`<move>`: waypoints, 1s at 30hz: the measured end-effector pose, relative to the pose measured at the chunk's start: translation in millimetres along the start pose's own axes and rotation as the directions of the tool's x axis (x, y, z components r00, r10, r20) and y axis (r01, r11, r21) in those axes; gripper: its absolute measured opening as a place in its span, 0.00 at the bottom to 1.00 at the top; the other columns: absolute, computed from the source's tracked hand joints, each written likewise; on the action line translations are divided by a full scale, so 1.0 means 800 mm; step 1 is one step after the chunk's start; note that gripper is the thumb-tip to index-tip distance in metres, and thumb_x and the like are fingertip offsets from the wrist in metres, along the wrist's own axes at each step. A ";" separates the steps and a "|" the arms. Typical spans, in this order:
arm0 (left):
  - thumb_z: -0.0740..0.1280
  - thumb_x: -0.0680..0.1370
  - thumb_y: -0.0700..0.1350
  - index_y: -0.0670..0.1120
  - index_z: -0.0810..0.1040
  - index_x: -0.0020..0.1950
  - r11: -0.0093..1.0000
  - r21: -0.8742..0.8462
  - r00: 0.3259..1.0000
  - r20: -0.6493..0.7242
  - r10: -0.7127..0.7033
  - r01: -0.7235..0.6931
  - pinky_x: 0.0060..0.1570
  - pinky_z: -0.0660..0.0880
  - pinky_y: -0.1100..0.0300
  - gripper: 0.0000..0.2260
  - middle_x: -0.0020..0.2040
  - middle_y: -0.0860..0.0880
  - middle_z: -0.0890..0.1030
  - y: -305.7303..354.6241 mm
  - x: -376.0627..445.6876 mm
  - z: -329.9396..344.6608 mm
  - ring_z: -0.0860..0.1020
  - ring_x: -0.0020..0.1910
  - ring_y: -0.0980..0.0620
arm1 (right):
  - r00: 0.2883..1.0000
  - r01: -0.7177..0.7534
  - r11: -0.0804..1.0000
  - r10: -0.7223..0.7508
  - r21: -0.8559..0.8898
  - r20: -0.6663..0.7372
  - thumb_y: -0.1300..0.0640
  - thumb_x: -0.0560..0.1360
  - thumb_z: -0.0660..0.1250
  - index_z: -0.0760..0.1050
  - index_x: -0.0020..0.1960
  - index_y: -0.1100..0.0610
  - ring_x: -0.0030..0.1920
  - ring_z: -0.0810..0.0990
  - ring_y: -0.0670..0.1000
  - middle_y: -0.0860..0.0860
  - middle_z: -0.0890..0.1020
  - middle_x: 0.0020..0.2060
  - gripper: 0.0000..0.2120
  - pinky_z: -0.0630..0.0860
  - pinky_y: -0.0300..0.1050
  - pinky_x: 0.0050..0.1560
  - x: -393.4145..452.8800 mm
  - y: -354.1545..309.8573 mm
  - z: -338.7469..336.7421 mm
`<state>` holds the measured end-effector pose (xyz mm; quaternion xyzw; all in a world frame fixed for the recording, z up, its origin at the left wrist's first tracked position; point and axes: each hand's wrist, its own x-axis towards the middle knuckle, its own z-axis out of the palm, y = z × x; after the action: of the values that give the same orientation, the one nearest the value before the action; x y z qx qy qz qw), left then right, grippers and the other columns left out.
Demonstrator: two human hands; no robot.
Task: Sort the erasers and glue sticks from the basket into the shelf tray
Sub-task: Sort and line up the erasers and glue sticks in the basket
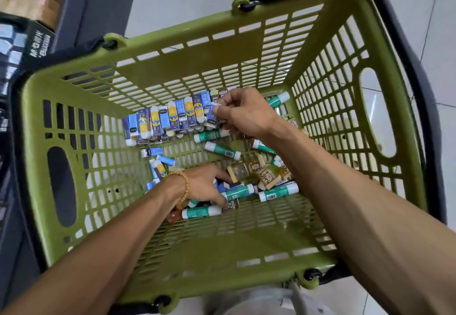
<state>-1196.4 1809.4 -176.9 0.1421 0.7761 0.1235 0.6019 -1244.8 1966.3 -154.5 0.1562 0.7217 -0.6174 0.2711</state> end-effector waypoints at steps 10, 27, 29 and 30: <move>0.68 0.77 0.57 0.55 0.75 0.66 0.998 -0.048 0.999 0.009 0.037 -0.036 0.58 0.72 0.57 0.19 0.65 0.52 0.74 0.019 0.004 0.024 0.75 0.58 0.51 | 1.000 -0.006 1.000 0.006 0.023 -0.011 0.60 0.78 0.70 0.78 0.46 0.60 0.32 0.78 0.48 0.52 0.80 0.35 0.04 0.76 0.42 0.31 0.001 -0.001 -0.002; 0.65 0.80 0.49 0.45 0.75 0.68 0.997 0.071 0.996 0.080 0.029 -0.035 0.47 0.69 0.63 0.18 0.62 0.45 0.78 0.054 0.028 0.018 0.77 0.57 0.46 | 1.000 -0.014 0.999 0.015 0.046 -0.027 0.60 0.79 0.69 0.78 0.48 0.63 0.34 0.78 0.50 0.57 0.81 0.38 0.06 0.75 0.40 0.30 -0.006 -0.003 -0.009; 0.65 0.80 0.48 0.45 0.75 0.67 0.989 0.131 0.995 0.087 0.053 -0.064 0.45 0.68 0.62 0.17 0.60 0.45 0.79 0.058 0.025 0.018 0.75 0.49 0.48 | 0.999 -0.018 0.999 0.019 0.041 -0.027 0.59 0.79 0.69 0.78 0.45 0.60 0.33 0.78 0.49 0.56 0.81 0.38 0.05 0.76 0.40 0.30 -0.007 0.000 -0.009; 0.65 0.80 0.48 0.46 0.75 0.67 0.987 0.144 0.995 0.079 0.065 -0.076 0.46 0.68 0.61 0.16 0.60 0.46 0.78 0.056 0.025 0.020 0.73 0.48 0.50 | 0.999 -0.020 0.999 0.021 0.037 -0.029 0.59 0.78 0.69 0.77 0.45 0.59 0.33 0.78 0.48 0.56 0.81 0.38 0.05 0.77 0.40 0.31 -0.007 0.001 -0.009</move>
<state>-1182.2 1859.0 -182.3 0.2180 0.7546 0.0820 0.6135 -1241.4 1973.9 -151.5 0.1777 0.7125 -0.6255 0.2637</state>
